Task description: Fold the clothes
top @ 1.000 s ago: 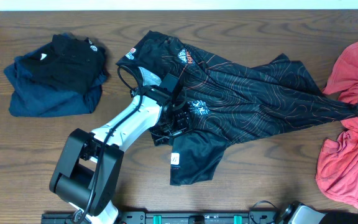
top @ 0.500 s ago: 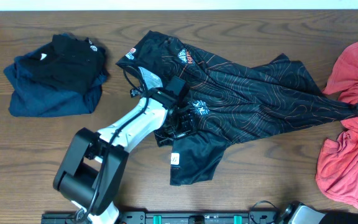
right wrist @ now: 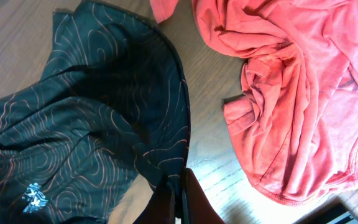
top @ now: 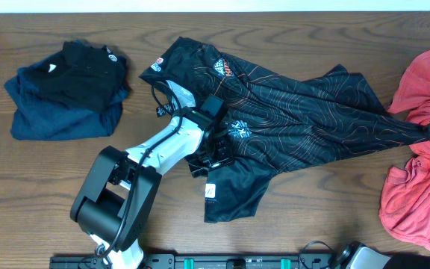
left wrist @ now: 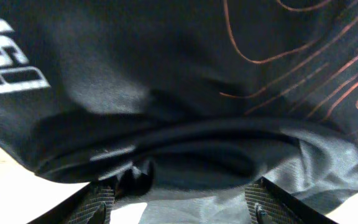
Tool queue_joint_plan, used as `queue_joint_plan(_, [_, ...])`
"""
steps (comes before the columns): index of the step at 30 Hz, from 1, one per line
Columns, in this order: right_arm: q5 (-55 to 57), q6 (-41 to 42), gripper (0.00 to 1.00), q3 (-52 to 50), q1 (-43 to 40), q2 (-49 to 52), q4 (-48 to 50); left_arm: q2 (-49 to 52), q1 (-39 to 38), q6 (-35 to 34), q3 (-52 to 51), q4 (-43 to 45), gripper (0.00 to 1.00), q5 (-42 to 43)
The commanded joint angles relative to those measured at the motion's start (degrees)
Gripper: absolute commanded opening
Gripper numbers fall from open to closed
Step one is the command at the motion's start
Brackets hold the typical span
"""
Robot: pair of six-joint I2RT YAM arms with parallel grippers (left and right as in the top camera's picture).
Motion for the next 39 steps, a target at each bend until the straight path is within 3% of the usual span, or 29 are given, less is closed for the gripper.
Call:
queue_joint_plan(1, [0.6, -0.8, 0.01, 1.3, -0.3, -0.3, -0.1, 0.5, -0.1, 0.2, -0.8, 0.5, 0.67, 1.9])
queue_joint_plan(5, [0.6, -1.2, 0.01, 1.3, -0.3, -0.3, -0.1, 0.5, -0.1, 0.2, -0.7, 2.2, 0.61, 3.1])
queue_joint_plan(10, [0.6, -1.2, 0.01, 1.3, -0.3, -0.3, -0.1, 0.5, -0.1, 0.1, -0.7, 4.6, 0.60, 4.6])
queue_joint_plan(21, [0.6, -1.2, 0.01, 1.3, -0.3, -0.3, -0.1, 0.5, -0.7, 0.1, -1.3, 4.7, 0.61, -0.8])
queue_joint_plan(27, [0.6, -1.2, 0.01, 1.3, -0.3, -0.3, -0.1, 0.5, -0.7, 0.1, -1.3, 4.7, 0.44, -0.9])
queue_joint_plan(32, [0.6, -1.2, 0.01, 1.3, -0.3, -0.3, -0.1, 0.5, -0.7, 0.1, -1.4, 4.7, 0.37, -1.9])
queue_joint_plan(35, [0.6, -1.2, 0.01, 1.3, -0.3, -0.3, -0.1, 0.5, -0.7, 0.1, -1.4, 4.8, 0.19, -1.9])
queue_joint_plan(36, [0.6, -1.2, 0.01, 1.3, -0.3, -0.3, -0.1, 0.5, -0.7, 0.1, -1.4, 4.8, 0.08, -1.9])
queue_joint_plan(39, [0.6, -1.2, 0.01, 1.3, -0.3, -0.3, -0.1, 0.5, -0.7, 0.1, -1.4, 4.9, 0.06, -1.9])
